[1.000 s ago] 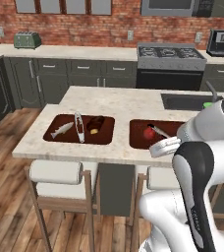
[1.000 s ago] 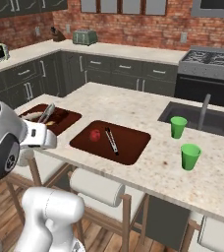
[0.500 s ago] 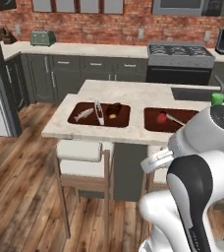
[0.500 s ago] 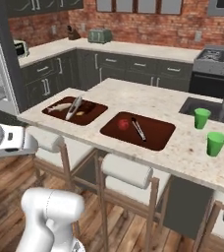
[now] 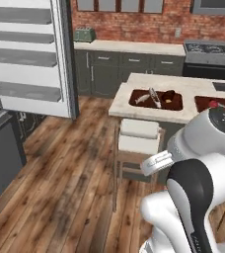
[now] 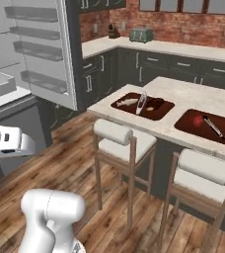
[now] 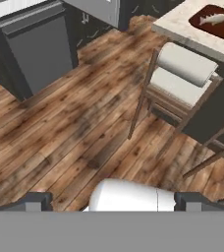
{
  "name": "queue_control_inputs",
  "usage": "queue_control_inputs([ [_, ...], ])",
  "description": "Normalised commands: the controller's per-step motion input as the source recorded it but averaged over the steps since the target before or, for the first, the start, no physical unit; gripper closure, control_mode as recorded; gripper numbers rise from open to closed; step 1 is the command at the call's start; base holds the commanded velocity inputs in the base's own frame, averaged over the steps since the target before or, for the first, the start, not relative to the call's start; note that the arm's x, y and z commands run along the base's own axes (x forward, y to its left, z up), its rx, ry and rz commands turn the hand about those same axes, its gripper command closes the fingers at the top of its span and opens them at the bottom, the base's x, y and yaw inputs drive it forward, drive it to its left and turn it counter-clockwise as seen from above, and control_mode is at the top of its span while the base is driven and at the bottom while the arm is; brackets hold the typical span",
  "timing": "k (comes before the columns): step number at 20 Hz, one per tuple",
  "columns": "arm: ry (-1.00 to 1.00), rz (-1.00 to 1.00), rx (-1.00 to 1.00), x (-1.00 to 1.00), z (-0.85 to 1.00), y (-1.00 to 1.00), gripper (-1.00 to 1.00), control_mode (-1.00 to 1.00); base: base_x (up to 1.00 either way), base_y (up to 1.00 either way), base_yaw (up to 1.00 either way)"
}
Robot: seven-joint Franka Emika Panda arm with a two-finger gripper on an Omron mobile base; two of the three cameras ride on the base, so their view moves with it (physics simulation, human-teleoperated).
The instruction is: Gather the lemon and bell pepper from the fridge and place them on a tray on the dining counter. Then gather the fish and steak from the fridge and place them on the other tray.
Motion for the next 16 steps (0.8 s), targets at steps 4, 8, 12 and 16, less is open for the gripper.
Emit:
queue_control_inputs([
  [4, 0.0, 0.0, 0.0, 0.0, 0.0, 0.0, -1.0, 1.0, 0.21, 0.99, 0.31],
  [8, 0.0, 0.0, 0.0, 0.0, 0.0, 0.0, -1.0, 1.0, 0.44, 0.84, 0.33],
  [12, 0.0, 0.0, 0.0, 0.0, 0.0, 0.0, -1.0, 1.0, 0.61, 0.6, 0.31],
  [16, 0.0, 0.0, 0.0, 0.0, 0.0, 0.0, -1.0, 1.0, 0.69, 0.13, 0.2],
])
